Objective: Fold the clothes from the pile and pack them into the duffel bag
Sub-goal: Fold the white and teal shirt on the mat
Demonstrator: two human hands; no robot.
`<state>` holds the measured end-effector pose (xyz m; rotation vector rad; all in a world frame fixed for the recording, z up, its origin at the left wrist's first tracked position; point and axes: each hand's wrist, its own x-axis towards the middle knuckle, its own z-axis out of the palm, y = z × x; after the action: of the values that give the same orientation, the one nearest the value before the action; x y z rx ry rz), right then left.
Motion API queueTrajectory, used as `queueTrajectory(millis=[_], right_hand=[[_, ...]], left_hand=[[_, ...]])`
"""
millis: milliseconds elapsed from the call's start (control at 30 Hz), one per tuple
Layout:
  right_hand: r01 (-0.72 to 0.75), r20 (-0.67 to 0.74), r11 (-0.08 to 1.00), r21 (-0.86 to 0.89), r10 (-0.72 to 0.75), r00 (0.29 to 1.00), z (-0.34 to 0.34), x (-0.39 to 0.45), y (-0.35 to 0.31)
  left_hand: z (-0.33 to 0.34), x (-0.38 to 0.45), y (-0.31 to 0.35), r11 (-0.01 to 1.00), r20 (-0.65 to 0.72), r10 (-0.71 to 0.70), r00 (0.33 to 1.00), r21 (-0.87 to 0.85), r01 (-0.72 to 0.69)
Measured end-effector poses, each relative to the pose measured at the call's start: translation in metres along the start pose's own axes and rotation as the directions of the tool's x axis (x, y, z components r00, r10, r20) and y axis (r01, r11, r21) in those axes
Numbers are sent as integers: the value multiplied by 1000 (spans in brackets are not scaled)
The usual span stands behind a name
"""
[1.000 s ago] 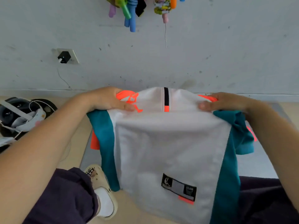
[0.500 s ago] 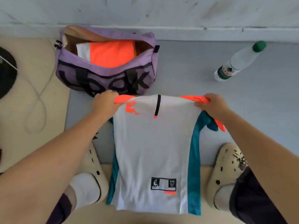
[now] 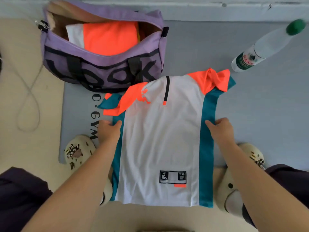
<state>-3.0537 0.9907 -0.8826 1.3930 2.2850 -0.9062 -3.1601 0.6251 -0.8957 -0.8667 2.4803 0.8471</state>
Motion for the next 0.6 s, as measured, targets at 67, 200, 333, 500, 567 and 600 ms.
queueTrajectory(millis=[67, 200, 333, 500, 567, 600], right_hand=[[-32, -14, 999, 30, 33, 999, 8, -5, 4], [-34, 14, 999, -3, 34, 999, 16, -8, 1], [-109, 3, 931, 347, 115, 993, 5, -10, 3], [-404, 334, 477, 781, 227, 915, -12, -11, 13], [-474, 439, 501, 724, 195, 877, -16, -12, 11], [-494, 483, 536, 685, 175, 858, -16, -11, 10]], left_hand=[[1, 0, 0, 1000, 15, 18, 1000, 23, -19], [-2, 8, 4, 996, 71, 4, 997, 89, -10], [-8, 2, 17, 973, 146, -8, 989, -227, 41], [-13, -11, 32, 727, 518, -116, 847, -537, 429], [-14, -15, 31, 686, 617, -147, 773, -499, 529], [-14, -17, 29, 681, 653, -149, 743, -477, 555]])
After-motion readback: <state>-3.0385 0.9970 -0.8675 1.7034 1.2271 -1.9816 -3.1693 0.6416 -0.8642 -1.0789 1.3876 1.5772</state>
